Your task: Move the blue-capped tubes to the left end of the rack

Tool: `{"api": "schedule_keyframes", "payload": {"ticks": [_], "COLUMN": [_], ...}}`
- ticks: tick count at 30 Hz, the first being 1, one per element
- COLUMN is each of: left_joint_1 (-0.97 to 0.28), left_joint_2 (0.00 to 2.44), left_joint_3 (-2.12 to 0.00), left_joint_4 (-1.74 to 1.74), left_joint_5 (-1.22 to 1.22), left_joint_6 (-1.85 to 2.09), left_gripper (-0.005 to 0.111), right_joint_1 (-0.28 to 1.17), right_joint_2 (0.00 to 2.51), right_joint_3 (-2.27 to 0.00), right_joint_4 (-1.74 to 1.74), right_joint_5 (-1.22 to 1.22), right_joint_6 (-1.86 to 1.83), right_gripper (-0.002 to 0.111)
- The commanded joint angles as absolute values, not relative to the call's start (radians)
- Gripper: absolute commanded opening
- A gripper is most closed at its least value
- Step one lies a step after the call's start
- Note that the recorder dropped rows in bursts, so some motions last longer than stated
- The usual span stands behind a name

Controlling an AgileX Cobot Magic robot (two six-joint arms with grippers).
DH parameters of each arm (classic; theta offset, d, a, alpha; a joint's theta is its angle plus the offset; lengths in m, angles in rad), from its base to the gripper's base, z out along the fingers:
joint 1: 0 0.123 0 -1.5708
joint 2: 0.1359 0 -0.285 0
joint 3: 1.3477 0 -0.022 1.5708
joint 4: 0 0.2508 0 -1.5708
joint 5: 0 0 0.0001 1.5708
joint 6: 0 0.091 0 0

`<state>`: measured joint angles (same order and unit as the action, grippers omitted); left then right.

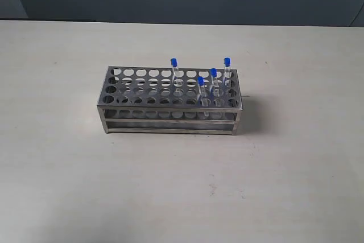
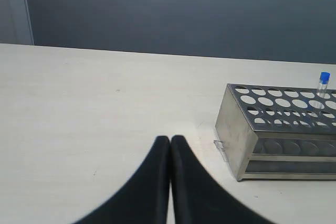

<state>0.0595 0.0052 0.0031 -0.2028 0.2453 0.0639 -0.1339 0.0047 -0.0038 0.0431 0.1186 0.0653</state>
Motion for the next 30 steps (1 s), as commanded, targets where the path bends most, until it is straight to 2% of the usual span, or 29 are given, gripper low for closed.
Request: {"api": "schedule_keyframes", "payload": {"ticks": [1,15,26,30], "left_joint_1": [0.056,0.056,0.056,0.056], "left_joint_2": [0.000,0.000,0.000,0.000], "left_joint_3": [0.000,0.000,0.000,0.000], "left_joint_4": [-0.194,-0.194,-0.194,-0.194], "left_joint_5": [0.240,0.240,0.240,0.240], "left_joint_6": [0.064,0.064,0.064,0.064], "left_gripper": [0.001,0.001,0.001,0.001], "right_joint_1": [-0.138,-0.138,-0.138,-0.138], "right_joint_2": [0.000,0.000,0.000,0.000], "right_joint_3": [0.000,0.000,0.000,0.000], "right_joint_4": [0.200,0.761,0.783,0.787], "right_joint_5": [0.028,-0.123,-0.433,-0.350], "right_joint_6": [0.169,0.224,0.220,0.252], "right_gripper": [0.013,0.013,0.013,0.013]}}
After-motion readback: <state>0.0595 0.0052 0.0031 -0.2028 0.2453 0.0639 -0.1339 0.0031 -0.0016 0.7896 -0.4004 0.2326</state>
